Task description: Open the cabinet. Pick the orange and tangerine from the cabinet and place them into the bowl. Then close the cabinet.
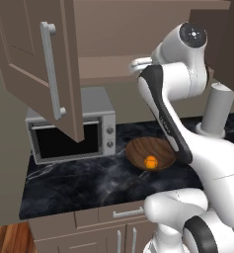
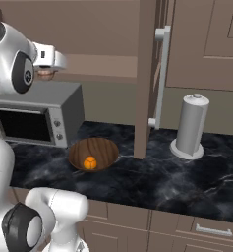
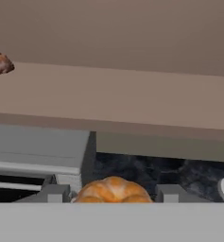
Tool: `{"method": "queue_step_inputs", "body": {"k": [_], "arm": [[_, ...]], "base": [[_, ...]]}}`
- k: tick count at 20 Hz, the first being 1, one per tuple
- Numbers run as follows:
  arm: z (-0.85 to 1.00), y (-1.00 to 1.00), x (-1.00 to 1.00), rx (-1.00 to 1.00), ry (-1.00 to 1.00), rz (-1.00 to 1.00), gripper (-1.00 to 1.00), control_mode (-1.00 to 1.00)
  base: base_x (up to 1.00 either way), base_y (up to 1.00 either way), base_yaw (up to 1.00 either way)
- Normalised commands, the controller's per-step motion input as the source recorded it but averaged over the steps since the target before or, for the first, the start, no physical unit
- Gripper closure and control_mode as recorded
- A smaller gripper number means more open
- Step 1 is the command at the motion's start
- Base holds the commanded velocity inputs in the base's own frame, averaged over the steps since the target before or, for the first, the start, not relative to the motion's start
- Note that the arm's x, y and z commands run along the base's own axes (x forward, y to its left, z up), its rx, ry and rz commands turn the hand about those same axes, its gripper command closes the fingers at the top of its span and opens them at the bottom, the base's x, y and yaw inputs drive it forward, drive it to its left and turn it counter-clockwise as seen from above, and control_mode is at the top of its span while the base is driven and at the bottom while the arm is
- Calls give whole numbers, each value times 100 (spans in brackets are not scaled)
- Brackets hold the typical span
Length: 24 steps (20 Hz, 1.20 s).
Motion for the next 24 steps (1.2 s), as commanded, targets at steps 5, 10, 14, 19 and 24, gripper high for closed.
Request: {"method": "queue_step_inputs", "body": {"k": [5,10,14,19,24], "arm": [[-31,-28,-24,0,12,0,100,-100],[-44,-24,-21,0,16,0,100,-100],[-47,-16,-9,-1,14,0,100,-100],[-54,-10,0,-1,4,0,100,-100],[-51,-10,0,-2,6,0,100,-100]], "base": [[0,0,0],[0,0,0],[0,0,0],[0,0,0],[0,0,0]]}}
